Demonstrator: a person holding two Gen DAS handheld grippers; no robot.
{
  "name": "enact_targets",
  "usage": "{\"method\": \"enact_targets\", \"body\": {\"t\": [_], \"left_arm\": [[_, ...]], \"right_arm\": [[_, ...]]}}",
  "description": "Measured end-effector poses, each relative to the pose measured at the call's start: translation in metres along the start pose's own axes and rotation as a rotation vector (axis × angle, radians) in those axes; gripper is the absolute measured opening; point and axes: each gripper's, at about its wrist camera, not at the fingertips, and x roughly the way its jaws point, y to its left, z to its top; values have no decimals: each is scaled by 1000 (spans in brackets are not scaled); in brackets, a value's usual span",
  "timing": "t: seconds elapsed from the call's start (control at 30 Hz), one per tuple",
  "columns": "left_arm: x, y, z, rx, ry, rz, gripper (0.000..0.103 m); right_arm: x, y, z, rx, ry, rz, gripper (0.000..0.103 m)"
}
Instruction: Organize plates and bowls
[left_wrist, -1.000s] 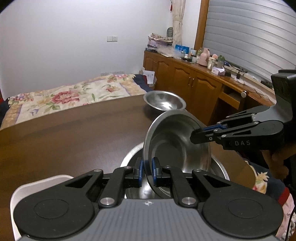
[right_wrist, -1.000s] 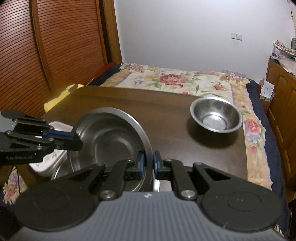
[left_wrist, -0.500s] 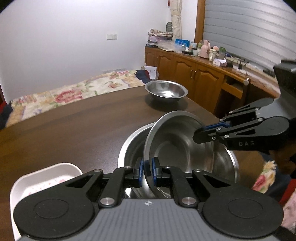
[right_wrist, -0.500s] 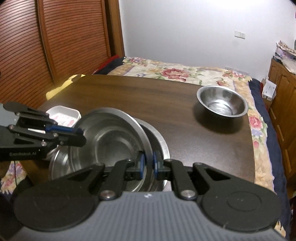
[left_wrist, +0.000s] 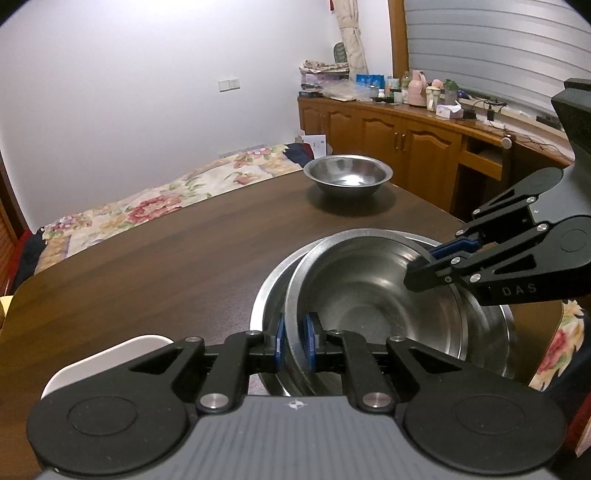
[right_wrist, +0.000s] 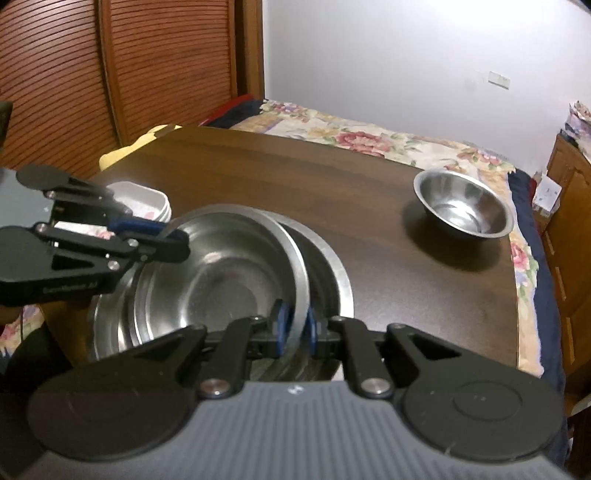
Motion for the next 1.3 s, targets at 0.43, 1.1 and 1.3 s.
{"method": "enact_targets", "body": {"t": [0.43, 1.1, 1.3], "left_arm": [[-6, 6, 0, -37, -28, -8, 13], [-9, 13, 13, -75, -51, -2, 13], [-9, 14, 35, -67, -82, -9, 13]], "right_arm": [[5, 5, 4, -37, 24, -21, 14], [-10, -9, 10, 44, -79, -17, 14], [-26, -23, 22, 71, -147, -41, 14]]}}
